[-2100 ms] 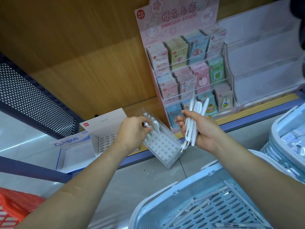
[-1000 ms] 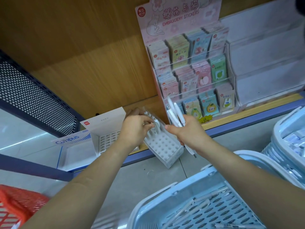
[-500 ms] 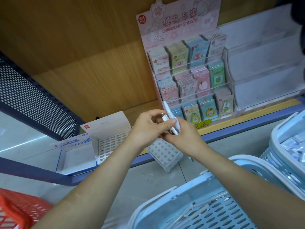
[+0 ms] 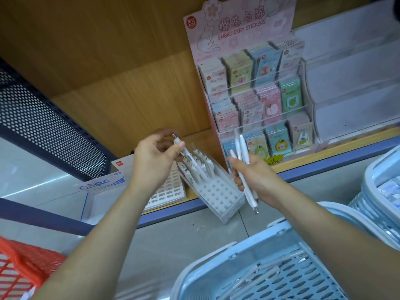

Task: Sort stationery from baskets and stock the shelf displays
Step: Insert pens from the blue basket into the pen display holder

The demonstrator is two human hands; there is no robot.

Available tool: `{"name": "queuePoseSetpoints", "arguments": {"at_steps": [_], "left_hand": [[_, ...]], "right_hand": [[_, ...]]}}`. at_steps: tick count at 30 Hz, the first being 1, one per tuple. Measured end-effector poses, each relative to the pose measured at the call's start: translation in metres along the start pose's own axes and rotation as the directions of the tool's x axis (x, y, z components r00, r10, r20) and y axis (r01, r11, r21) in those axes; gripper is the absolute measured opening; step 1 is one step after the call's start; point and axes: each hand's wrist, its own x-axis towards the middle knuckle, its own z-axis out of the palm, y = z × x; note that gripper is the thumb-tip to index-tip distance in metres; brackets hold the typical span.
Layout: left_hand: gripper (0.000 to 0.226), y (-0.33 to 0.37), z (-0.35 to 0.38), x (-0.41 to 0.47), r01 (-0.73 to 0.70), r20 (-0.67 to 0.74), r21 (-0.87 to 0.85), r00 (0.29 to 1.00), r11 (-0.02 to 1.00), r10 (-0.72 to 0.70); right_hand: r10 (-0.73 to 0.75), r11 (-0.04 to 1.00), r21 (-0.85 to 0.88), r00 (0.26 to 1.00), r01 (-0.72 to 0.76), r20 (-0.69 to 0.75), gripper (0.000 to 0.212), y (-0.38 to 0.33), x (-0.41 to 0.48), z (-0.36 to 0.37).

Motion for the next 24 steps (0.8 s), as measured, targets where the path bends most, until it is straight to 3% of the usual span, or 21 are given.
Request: {"name": "queuePoseSetpoints", "arguments": {"at_steps": [3, 7, 13, 17, 20, 24], "left_hand": [[0.015, -0.022, 0.009, -0.003, -0.036, 0.033, 0.139, 0.999, 0.99, 0.032], [0.022, -0.044, 0.022, -0.006, -0.076, 0.045, 0.214, 0.997, 0.974, 0.068], [0.01, -0.06, 0.028, -0.009, -0.1, 0.099, 0.332, 0.993, 0.938, 0.07], [0.011, -0.065, 0.027, -0.012, -0.232, 0.145, 0.417, 0.972, 0.879, 0.187], [0.015, -0.072, 0.028, -0.009, -0.391, 0.226, 0.512, 0.92, 0.765, 0.319], [0.017, -0.07, 0.031, -0.004, -0.376, 0.218, 0.517, 0.927, 0.769, 0.306]], "right_hand": [[-0.029, 0.999, -0.023, 0.999, 0.03, 0.019, 0.02, 0.0, -0.002, 0.002], [-0.045, 0.995, -0.086, 0.999, 0.047, 0.023, 0.02, -0.001, -0.006, 0.005], [-0.026, 0.994, -0.103, 1.0, 0.025, -0.008, 0.019, -0.001, -0.007, 0.007], [0.022, 0.999, -0.046, 0.998, -0.024, -0.053, 0.011, -0.004, -0.006, 0.007], [0.026, 0.994, -0.104, 0.999, -0.029, -0.035, 0.01, -0.005, -0.006, 0.006], [0.02, 0.99, -0.139, 1.0, -0.021, -0.012, 0.016, -0.005, -0.007, 0.002]]}}
